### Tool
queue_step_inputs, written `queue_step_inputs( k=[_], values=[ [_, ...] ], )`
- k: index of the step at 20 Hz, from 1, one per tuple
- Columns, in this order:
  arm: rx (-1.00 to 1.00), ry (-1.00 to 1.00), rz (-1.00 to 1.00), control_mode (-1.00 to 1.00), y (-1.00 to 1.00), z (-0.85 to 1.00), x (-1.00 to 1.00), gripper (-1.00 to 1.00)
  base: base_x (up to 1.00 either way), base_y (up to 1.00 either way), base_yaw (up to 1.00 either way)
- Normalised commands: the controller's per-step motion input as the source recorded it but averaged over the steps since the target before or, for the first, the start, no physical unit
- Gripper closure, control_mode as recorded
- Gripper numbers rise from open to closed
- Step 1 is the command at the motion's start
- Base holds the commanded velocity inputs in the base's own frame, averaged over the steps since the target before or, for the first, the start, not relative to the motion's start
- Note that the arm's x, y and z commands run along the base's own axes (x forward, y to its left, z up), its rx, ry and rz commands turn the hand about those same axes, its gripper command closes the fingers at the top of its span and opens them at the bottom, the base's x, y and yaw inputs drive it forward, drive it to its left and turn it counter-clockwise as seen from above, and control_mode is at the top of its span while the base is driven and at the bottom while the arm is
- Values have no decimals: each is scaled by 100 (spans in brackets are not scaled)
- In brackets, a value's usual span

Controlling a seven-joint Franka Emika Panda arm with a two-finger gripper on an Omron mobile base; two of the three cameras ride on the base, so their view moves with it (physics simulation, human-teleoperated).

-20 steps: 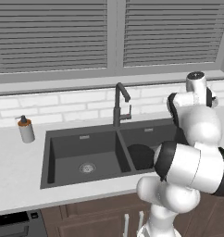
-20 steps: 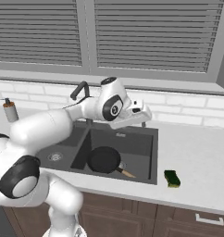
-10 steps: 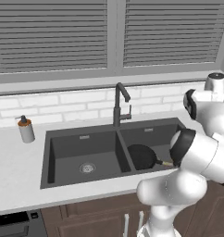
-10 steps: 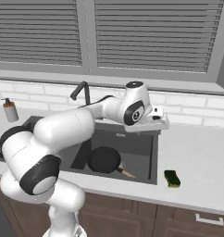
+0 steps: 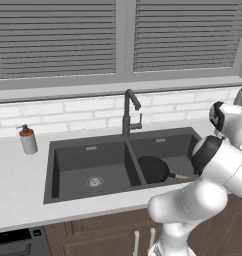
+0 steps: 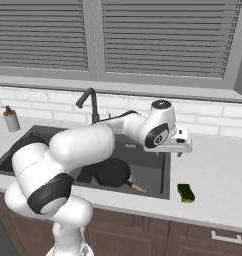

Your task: Pick the pan and sponge and place them into the sink. Then turn on the water.

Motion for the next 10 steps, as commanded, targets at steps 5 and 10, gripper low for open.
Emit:
queue_step_inputs(
  k=[5,10],
  values=[
    [2,0,5,-100,-45,-16,-16,-100,0,0,0],
    [1,0,12,-100,-51,-27,-1,-100,0,0,0]
  ],
)
